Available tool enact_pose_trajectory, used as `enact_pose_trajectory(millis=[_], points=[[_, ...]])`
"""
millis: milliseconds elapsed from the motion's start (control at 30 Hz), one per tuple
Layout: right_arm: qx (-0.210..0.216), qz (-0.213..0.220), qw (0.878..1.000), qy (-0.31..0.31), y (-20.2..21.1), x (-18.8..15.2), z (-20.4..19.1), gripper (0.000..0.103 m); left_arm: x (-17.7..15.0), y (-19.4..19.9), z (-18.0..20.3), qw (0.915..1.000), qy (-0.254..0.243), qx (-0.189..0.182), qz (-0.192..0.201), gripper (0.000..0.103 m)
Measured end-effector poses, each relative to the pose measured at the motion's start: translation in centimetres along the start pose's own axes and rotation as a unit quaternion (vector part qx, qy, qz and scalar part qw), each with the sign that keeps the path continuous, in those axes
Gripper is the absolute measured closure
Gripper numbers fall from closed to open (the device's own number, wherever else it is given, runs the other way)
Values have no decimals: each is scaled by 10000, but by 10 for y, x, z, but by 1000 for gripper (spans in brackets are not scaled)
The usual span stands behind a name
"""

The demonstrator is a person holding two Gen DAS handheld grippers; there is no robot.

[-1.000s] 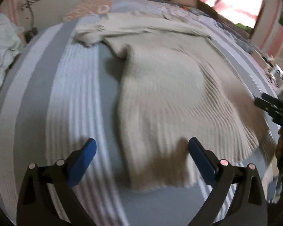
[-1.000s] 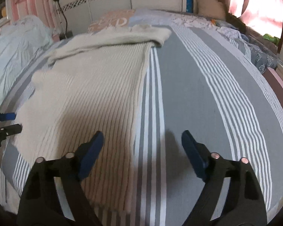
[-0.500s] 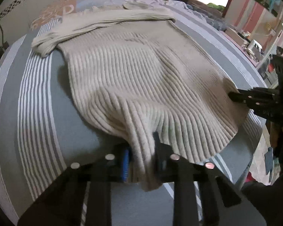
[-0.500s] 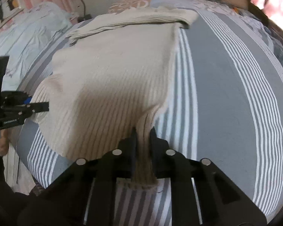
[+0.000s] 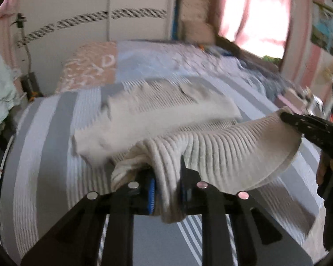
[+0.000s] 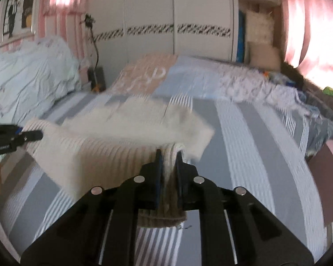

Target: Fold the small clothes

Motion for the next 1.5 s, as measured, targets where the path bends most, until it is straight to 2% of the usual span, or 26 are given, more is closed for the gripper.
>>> enact_pose_trajectory(millis=[167,300,500,667,733,867,933,1000,1133,1167,1233,1267,1300,1333,1400,1500], points=[[-50,342,9991,230,-29,50,2,91,42,-13,-30,9992,-31,348,218,85],[-175,246,9984,480,-71,72,5,91,51,-39,-56,9980,99,621,96,85],[-590,-433,9939,819,-147,62,8,91,47,-99,-68,9969,-103,529,-565,84],[-898,-793,9882,957,-184,39,13,91,44,-149,-71,9921,-321,490,-1106,82],[-847,-1040,9877,804,-197,34,19,91,37,-165,-76,9907,-288,372,-1279,80],[-709,-1233,9878,633,-205,30,21,85,31,-168,-79,9912,-295,199,-1274,69],[-560,-1243,9900,357,-201,36,24,79,32,-162,-78,9906,-340,255,-1301,61],[-343,-1207,9919,190,-191,42,21,77,34,-155,-77,9900,-426,375,-1292,48],[-192,-1334,9908,149,-177,42,12,71,36,-140,-70,9877,-730,656,-1215,44],[-216,-1393,9898,203,-175,38,8,70,36,-139,-69,9863,-819,731,-1230,44],[-304,-1479,9880,332,-176,35,4,70,34,-140,-63,9813,-1057,889,-1340,54],[-365,-1519,9868,427,-177,31,2,72,33,-143,-61,9798,-1157,848,-1392,71],[-400,-1548,9858,512,-178,29,1,77,32,-147,-58,9780,-1249,796,-1469,79],[-408,-1593,9847,570,-180,27,0,86,31,-151,-57,9764,-1324,797,-1512,80],[-470,-1580,9835,747,-183,25,-3,88,31,-157,-53,9711,-1575,909,-1547,86],[-502,-1296,9869,815,-179,36,-5,89,40,-156,-53,9680,-1769,1004,-1468,87]])
Point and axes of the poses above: each gripper's, at about its wrist camera, not at the fingertips, and y roughly against the way its jaws point, z to its right, x to its top, the point moved 3 cm from there along -y, roughly the way its jaws point, and after that the axes turned 14 degrees about -y, right-handed, at the moved point
